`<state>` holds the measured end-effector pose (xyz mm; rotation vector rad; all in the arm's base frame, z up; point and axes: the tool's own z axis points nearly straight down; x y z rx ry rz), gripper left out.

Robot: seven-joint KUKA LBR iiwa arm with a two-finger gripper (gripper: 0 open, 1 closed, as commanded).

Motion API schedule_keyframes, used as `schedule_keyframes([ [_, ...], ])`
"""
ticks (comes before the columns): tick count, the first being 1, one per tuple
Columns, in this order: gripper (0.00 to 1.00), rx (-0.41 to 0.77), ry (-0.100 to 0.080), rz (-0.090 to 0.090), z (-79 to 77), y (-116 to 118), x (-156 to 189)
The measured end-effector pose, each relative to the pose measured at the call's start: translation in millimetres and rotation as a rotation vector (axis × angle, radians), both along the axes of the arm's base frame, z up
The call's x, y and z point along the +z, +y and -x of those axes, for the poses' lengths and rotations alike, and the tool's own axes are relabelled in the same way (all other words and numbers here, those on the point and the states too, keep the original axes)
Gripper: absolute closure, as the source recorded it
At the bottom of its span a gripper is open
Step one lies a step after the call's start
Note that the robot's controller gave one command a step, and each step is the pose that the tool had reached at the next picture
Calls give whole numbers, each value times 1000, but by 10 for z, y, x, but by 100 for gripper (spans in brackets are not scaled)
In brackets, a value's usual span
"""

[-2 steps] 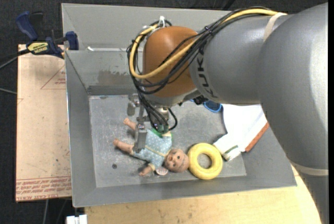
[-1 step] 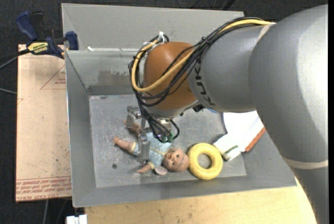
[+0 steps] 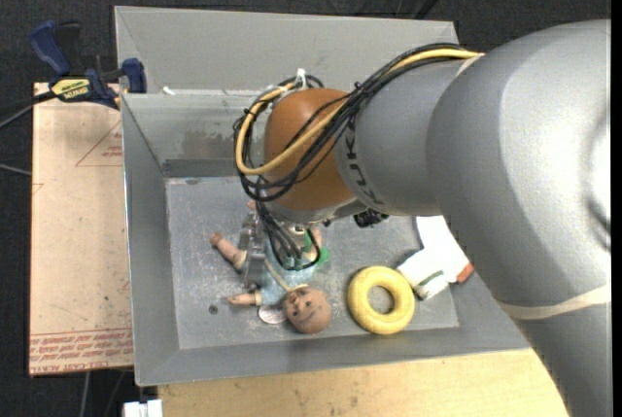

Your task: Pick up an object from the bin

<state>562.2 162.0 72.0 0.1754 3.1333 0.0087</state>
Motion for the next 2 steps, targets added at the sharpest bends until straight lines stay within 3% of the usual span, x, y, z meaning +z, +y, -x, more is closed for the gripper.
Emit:
schedule_keyframes([
  [1, 100, 0, 0, 0, 0, -1, 0],
  [2, 100, -67, -3, -2, 197, 55, 1412],
])
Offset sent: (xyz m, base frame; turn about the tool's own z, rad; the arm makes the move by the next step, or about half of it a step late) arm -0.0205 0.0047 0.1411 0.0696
